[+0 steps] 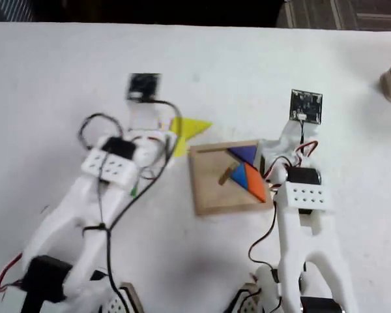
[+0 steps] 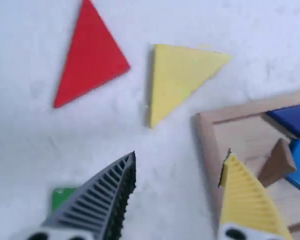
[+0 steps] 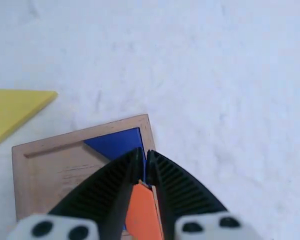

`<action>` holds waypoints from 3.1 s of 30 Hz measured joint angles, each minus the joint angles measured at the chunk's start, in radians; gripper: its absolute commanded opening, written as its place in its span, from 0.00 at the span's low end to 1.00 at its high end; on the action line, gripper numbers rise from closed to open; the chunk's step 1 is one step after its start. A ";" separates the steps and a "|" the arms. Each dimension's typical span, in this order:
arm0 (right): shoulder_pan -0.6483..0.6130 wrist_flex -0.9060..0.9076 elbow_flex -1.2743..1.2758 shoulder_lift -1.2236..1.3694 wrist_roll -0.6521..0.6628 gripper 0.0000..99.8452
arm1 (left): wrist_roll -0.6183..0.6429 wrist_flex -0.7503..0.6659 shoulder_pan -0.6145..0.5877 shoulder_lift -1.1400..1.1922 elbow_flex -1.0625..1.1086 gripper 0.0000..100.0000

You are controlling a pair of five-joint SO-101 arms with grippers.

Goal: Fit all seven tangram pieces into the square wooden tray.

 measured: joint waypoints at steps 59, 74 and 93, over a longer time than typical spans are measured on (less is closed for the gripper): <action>-0.232 -0.041 -0.150 0.384 0.104 0.02 | -0.054 -0.146 -0.124 -0.014 0.092 0.03; -0.176 -0.037 -0.236 0.471 0.104 0.02 | -0.057 -0.163 -0.124 -0.014 0.092 0.03; -0.258 0.063 -0.377 0.621 0.245 0.02 | -0.057 -0.163 -0.127 -0.014 0.092 0.03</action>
